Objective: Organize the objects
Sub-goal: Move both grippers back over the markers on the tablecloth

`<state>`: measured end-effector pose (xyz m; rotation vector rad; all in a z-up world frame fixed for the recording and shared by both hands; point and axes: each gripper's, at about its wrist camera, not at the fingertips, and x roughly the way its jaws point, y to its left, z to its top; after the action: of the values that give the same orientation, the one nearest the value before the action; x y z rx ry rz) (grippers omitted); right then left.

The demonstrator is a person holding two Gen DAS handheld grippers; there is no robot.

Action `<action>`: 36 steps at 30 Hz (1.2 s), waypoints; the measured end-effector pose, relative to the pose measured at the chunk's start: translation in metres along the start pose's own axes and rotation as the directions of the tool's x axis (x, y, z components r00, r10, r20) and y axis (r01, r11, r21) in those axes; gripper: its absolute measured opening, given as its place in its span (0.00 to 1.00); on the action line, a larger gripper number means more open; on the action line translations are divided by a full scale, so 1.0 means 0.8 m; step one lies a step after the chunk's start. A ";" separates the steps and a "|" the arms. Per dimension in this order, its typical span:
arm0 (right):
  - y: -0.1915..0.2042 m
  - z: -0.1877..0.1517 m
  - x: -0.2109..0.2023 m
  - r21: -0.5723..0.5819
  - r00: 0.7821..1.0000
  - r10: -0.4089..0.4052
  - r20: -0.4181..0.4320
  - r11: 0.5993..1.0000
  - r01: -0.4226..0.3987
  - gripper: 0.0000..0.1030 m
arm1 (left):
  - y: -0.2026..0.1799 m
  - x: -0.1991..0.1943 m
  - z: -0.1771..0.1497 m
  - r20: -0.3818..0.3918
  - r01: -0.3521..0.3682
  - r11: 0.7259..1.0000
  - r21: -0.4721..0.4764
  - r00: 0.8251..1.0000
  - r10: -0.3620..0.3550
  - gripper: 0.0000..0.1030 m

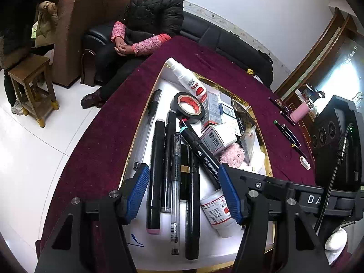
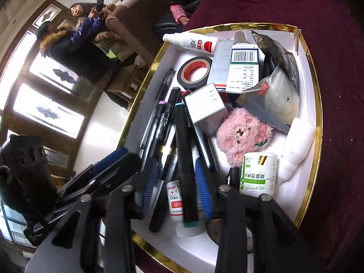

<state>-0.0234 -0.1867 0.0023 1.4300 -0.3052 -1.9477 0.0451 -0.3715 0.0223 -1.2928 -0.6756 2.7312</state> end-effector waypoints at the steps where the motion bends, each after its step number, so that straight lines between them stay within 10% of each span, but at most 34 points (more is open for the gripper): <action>1: -0.001 -0.001 -0.002 0.002 1.000 0.012 0.001 1.000 -0.012 0.41 | -0.002 -0.002 0.000 0.003 0.000 1.000 -0.001 1.000 0.000 0.55; 13: -0.029 -0.008 -0.076 -0.003 0.993 0.036 0.113 0.999 -0.036 0.47 | -0.059 -0.018 0.003 0.041 -0.006 0.998 0.067 0.999 0.004 0.70; 19: -0.072 -0.022 -0.146 0.008 0.976 -0.037 0.216 0.999 0.036 0.49 | -0.109 -0.026 0.001 0.107 0.134 0.987 0.084 0.984 -0.142 0.99; 23: -0.094 -0.028 -0.214 -0.009 0.937 -0.155 0.313 0.986 0.167 0.49 | -0.149 -0.032 0.005 0.065 0.355 0.932 0.073 0.931 -0.360 0.99; 27: -0.088 -0.040 -0.329 -0.053 0.838 -0.265 0.477 0.943 0.329 0.49 | -0.193 -0.080 0.020 0.159 0.365 0.921 0.132 0.910 -0.384 0.99; 36: -0.048 -0.118 -0.586 0.064 0.532 -0.323 0.783 0.892 0.448 0.57 | -0.352 -0.246 0.036 0.319 0.404 0.809 0.427 0.770 -0.553 0.99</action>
<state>0.1197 0.1646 0.2961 0.4615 -0.2191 -2.8451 0.1117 -0.1709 0.2947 -0.3563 -0.4445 2.5280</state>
